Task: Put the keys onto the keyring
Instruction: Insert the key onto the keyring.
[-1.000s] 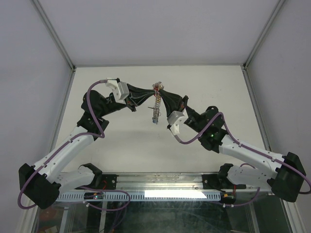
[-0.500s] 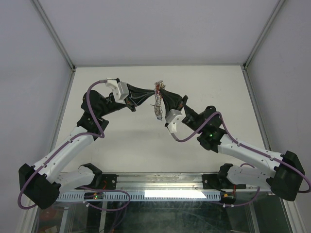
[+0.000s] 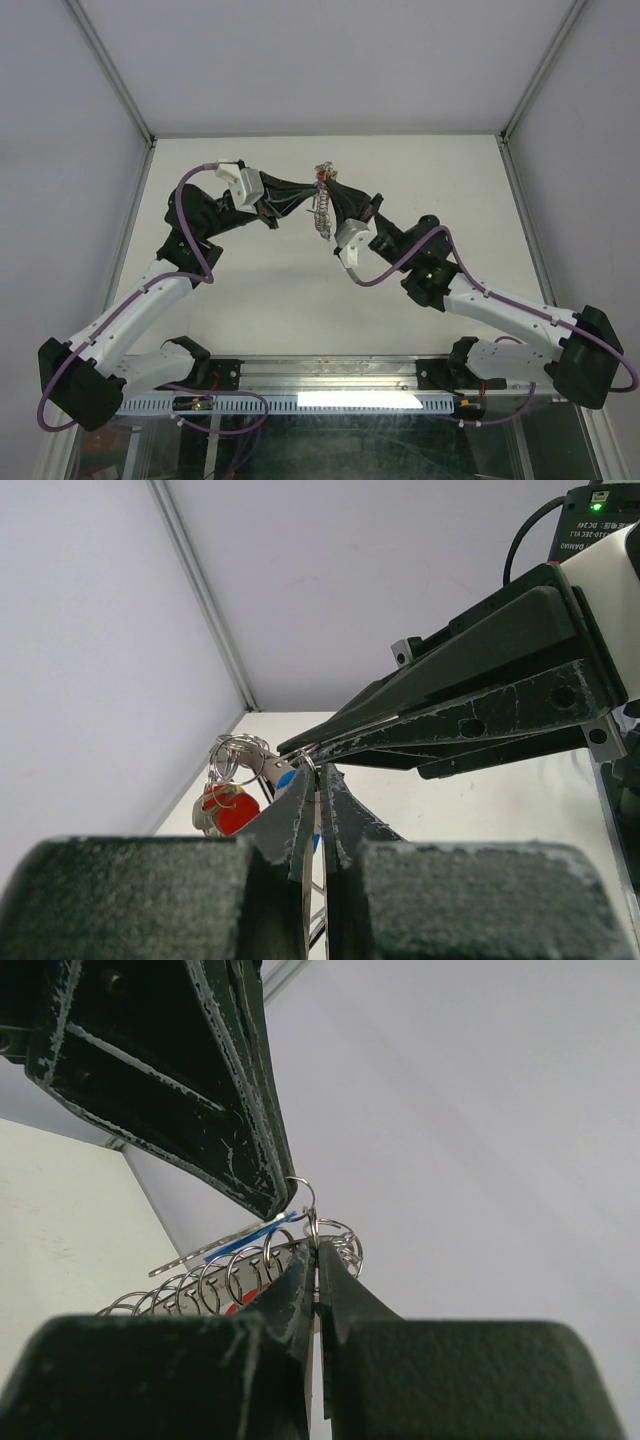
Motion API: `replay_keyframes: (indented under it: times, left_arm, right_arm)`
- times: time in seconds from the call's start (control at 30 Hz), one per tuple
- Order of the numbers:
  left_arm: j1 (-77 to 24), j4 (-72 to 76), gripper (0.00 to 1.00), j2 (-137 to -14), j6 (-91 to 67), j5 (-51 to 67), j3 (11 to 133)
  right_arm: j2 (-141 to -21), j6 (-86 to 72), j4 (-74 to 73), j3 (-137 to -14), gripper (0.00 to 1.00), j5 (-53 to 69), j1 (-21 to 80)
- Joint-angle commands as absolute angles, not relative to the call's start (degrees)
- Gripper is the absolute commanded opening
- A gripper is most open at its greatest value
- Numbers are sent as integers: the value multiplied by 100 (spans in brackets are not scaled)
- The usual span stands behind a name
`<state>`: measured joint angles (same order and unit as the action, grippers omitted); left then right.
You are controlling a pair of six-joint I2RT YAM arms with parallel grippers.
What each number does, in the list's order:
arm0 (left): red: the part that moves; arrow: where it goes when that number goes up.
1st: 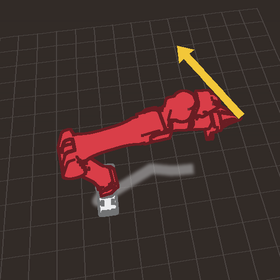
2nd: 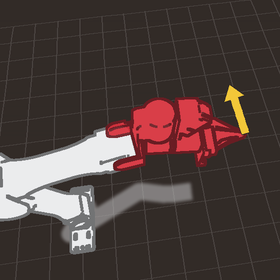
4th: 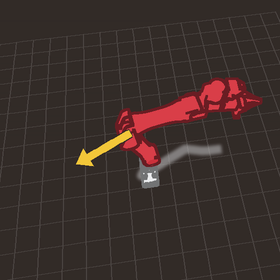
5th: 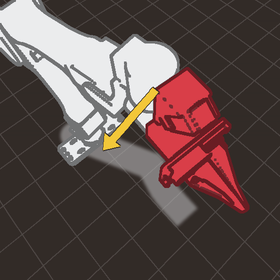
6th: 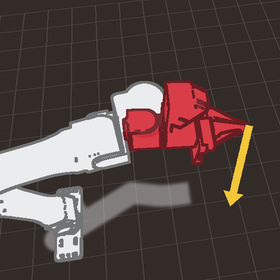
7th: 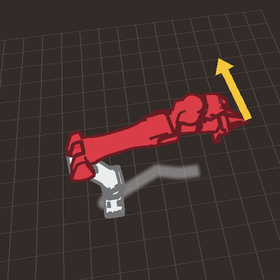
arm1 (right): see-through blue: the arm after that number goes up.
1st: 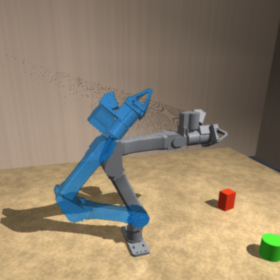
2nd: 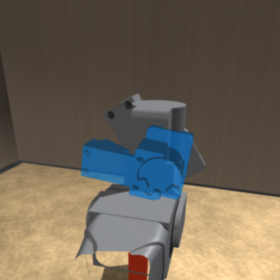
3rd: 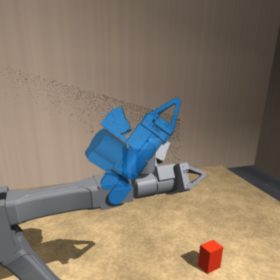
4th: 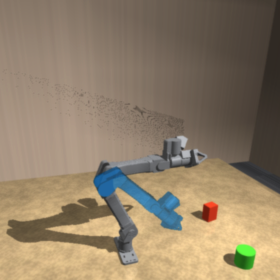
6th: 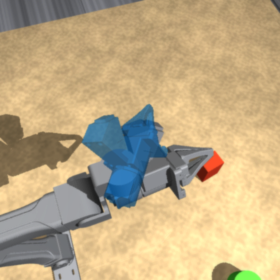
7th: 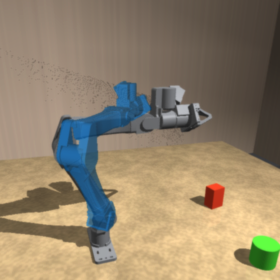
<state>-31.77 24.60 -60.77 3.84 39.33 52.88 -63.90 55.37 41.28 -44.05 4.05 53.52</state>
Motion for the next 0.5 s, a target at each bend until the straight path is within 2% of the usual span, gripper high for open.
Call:
replay_keyframes:
  times: [0.0, 0.47]
  left_arm:
    - [-3138, 2600, 0, -6073, 367, 4181, 5602]
    - [-3138, 2395, 0, -6217, 382, 4395, 5786]
  right_arm:
    - [-6426, 5385, 4552, -4809, 0, 327, 5419]
    - [-6526, 5265, 4500, -4995, 0, 123, 5475]
